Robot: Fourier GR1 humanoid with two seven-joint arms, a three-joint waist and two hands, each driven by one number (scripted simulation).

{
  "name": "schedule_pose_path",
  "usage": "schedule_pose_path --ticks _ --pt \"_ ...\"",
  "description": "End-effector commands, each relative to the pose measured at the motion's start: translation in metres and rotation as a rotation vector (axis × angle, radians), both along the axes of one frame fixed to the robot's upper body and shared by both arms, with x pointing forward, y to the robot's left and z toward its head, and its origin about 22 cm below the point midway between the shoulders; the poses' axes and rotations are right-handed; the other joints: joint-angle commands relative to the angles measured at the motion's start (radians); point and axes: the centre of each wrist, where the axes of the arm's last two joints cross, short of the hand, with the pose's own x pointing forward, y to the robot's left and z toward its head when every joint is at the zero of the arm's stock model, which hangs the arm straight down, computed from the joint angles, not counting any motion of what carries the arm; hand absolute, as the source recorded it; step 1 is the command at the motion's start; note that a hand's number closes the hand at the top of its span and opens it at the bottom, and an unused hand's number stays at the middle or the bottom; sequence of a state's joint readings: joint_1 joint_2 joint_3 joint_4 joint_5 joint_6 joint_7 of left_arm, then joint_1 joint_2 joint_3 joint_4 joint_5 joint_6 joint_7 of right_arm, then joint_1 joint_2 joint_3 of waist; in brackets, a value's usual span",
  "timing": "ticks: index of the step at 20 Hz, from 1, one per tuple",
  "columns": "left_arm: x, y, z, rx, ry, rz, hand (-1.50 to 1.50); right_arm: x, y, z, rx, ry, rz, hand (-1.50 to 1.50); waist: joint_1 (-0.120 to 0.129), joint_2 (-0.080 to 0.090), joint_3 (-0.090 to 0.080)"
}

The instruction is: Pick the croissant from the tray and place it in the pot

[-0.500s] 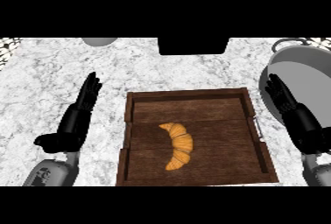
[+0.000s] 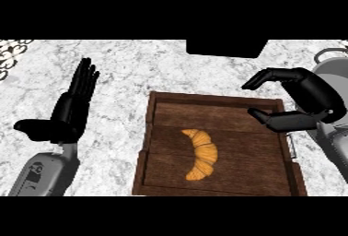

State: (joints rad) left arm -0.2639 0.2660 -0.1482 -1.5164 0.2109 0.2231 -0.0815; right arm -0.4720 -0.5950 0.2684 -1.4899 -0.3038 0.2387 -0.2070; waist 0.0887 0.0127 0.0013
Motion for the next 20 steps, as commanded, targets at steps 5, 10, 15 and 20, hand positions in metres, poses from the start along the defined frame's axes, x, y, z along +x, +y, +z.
schedule_pose_path --ticks 5,10,15,20 --pt "0.01 0.012 0.011 -0.047 0.019 0.054 0.0 0.031 -0.022 -0.004 -0.053 -0.216 0.373 -1.5 -0.038 0.004 0.002" --pt "0.011 0.025 0.018 -0.049 0.055 0.079 0.0 0.046 -0.011 0.019 -0.299 -0.305 0.437 -1.5 -0.06 -0.006 -0.001" --pt "0.005 0.016 0.026 -0.035 0.046 0.059 0.0 0.053 0.027 0.03 -0.539 -0.32 0.494 -1.5 -0.056 -0.011 -0.001" --pt "0.005 0.029 0.017 -0.035 0.037 0.118 0.0 0.037 0.035 0.052 -0.649 -0.316 0.54 -1.5 -0.088 -0.016 -0.002"
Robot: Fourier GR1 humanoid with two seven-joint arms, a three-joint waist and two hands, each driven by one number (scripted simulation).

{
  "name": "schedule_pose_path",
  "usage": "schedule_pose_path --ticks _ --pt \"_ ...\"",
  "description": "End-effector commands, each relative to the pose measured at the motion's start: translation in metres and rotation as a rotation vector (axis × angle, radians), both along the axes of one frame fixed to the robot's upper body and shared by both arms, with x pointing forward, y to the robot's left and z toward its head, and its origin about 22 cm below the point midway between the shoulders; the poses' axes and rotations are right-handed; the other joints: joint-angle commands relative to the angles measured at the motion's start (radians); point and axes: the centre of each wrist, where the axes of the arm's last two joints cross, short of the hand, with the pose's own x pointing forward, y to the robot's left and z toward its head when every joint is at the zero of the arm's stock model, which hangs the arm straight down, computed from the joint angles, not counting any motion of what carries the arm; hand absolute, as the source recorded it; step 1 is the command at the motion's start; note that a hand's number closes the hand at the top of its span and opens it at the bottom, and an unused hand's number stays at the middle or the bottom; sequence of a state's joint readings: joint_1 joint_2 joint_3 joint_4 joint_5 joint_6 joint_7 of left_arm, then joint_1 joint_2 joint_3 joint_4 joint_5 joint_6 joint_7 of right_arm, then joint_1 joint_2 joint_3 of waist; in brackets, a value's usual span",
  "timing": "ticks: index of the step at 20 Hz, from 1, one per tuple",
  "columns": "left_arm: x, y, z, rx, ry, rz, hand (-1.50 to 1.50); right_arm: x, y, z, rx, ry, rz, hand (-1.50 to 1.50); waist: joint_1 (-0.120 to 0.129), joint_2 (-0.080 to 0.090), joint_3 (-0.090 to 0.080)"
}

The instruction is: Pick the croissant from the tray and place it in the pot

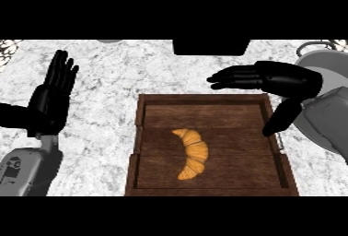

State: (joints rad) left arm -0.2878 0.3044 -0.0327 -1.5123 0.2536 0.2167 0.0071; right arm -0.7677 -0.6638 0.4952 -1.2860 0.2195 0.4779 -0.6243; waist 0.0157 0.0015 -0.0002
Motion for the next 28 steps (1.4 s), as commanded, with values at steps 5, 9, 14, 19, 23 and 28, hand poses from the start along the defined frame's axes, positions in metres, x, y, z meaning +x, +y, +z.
schedule_pose_path --ticks 5,9,14,19,23,28 --pt "-0.013 0.005 -0.017 -0.001 0.002 0.009 0.0 -0.025 0.05 0.012 -0.174 0.025 0.046 -1.5 -0.016 -0.005 -0.001" --pt "-0.009 0.009 -0.007 -0.003 0.001 0.003 0.0 -0.027 0.077 -0.018 -0.244 0.03 -0.005 -1.5 -0.01 -0.002 0.0" --pt "-0.001 0.004 -0.001 0.004 0.004 0.02 0.0 -0.041 0.07 -0.049 -0.264 0.06 0.023 -1.5 -0.014 -0.002 0.0" --pt "-0.005 0.008 -0.021 -0.006 0.024 0.0 0.0 -0.043 0.073 -0.063 -0.255 0.049 0.052 -1.5 -0.013 0.0 0.0" --pt "-0.001 0.003 -0.013 -0.006 0.023 -0.001 0.0 -0.028 0.082 -0.074 -0.208 0.041 0.065 -1.5 -0.009 0.001 0.0" --pt "-0.002 0.019 0.006 0.001 -0.002 0.0 0.0 -0.041 0.082 -0.068 -0.247 0.003 0.017 -1.5 -0.011 -0.001 0.0"
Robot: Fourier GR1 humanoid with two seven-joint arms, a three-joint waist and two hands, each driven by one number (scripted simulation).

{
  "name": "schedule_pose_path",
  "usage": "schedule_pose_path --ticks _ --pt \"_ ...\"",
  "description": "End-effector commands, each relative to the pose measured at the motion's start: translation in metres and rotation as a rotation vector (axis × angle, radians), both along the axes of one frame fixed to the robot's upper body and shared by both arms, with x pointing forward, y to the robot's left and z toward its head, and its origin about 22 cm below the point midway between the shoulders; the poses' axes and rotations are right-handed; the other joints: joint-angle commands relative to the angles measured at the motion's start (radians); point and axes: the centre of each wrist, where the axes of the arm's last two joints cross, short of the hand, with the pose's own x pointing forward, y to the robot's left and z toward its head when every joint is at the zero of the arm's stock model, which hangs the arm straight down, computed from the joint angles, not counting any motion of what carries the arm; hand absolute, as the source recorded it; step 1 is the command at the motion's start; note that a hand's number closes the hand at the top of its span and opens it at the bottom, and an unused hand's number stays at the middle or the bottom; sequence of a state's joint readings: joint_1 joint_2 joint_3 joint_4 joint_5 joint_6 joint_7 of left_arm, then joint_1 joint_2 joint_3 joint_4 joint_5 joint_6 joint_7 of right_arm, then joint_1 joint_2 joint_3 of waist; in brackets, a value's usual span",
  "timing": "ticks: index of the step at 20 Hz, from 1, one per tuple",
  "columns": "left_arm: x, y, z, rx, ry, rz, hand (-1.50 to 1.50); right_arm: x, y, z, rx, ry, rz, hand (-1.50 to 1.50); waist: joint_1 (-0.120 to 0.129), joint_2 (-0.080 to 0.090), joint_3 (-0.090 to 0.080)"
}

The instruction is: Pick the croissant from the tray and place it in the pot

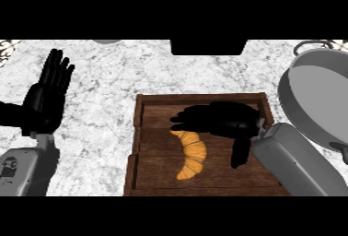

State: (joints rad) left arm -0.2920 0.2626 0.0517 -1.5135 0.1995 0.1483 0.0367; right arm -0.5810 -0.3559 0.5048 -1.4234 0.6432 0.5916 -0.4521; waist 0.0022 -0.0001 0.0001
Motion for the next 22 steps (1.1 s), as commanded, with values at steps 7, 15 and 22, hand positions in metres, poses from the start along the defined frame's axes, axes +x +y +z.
schedule_pose_path --ticks 7,15,22 --pt "-0.005 -0.001 -0.012 -0.011 0.005 0.002 0.0 0.002 0.017 -0.038 -0.07 -0.038 -0.064 -1.5 0.001 0.001 0.0" --pt "-0.016 -0.018 -0.004 0.002 -0.005 0.006 0.0 -0.005 0.042 -0.066 -0.052 -0.041 -0.031 -1.5 0.002 0.001 0.0" --pt "0.001 -0.013 -0.004 0.02 -0.01 -0.004 0.0 -0.015 0.071 -0.067 -0.064 -0.019 0.08 1.5 -0.001 0.001 0.0"
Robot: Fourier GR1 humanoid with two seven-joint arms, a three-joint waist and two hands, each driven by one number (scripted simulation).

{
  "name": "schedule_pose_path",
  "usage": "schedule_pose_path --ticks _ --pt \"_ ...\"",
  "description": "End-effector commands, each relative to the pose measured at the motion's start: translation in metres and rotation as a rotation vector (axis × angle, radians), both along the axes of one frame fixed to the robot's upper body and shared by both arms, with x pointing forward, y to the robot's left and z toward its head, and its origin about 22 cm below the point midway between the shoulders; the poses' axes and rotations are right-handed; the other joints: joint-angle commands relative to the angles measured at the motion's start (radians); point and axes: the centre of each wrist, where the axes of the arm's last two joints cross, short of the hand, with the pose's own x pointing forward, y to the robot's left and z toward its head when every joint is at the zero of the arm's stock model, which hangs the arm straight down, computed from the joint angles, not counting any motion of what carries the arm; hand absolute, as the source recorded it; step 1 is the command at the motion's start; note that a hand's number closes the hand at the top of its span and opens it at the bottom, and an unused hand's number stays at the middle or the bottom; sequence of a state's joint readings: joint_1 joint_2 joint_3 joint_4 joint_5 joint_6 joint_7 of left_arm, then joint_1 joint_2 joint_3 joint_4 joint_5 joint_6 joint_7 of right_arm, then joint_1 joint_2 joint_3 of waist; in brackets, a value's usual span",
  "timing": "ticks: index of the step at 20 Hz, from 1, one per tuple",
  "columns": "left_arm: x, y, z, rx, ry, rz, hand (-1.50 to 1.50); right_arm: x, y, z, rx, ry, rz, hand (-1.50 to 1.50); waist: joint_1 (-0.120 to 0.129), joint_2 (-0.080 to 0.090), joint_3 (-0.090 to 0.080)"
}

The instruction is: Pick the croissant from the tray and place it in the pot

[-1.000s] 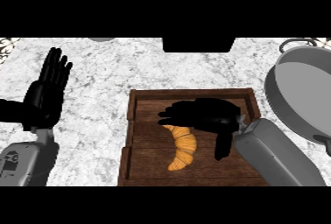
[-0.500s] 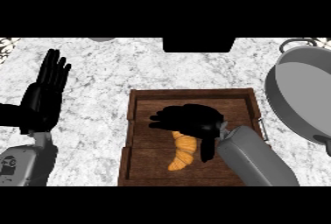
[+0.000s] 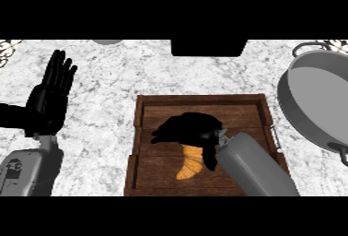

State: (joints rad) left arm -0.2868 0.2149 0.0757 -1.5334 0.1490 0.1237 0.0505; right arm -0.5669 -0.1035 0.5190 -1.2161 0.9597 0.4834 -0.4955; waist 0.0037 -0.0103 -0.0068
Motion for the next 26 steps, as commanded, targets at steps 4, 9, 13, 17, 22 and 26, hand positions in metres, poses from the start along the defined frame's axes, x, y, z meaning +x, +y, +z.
schedule_pose_path --ticks 4,9,13,17,22,26 --pt "-0.003 -0.005 -0.013 0.016 -0.008 -0.008 0.0 -0.028 0.014 -0.024 0.078 -0.024 0.155 1.5 -0.003 0.01 0.007" --pt "-0.012 0.013 -0.002 0.005 0.013 0.001 0.0 -0.039 0.012 -0.041 0.083 -0.067 0.15 1.5 0.002 0.01 0.007" --pt "-0.013 0.01 -0.007 0.008 0.007 0.007 0.0 -0.037 0.004 -0.039 0.097 -0.085 0.102 1.5 0.001 0.01 0.007" --pt "-0.004 0.017 -0.029 -0.003 0.0 0.012 0.0 -0.034 0.01 0.012 0.179 -0.216 0.025 1.5 -0.012 0.01 0.006" --pt "-0.009 0.016 -0.014 -0.008 0.008 0.034 0.0 -0.075 -0.03 0.02 0.216 -0.214 -0.174 1.5 -0.036 0.0 0.006" --pt "-0.017 0.028 -0.017 -0.009 0.041 0.086 0.0 -0.133 -0.046 0.001 0.185 -0.208 -0.376 1.5 -0.095 -0.02 0.007"
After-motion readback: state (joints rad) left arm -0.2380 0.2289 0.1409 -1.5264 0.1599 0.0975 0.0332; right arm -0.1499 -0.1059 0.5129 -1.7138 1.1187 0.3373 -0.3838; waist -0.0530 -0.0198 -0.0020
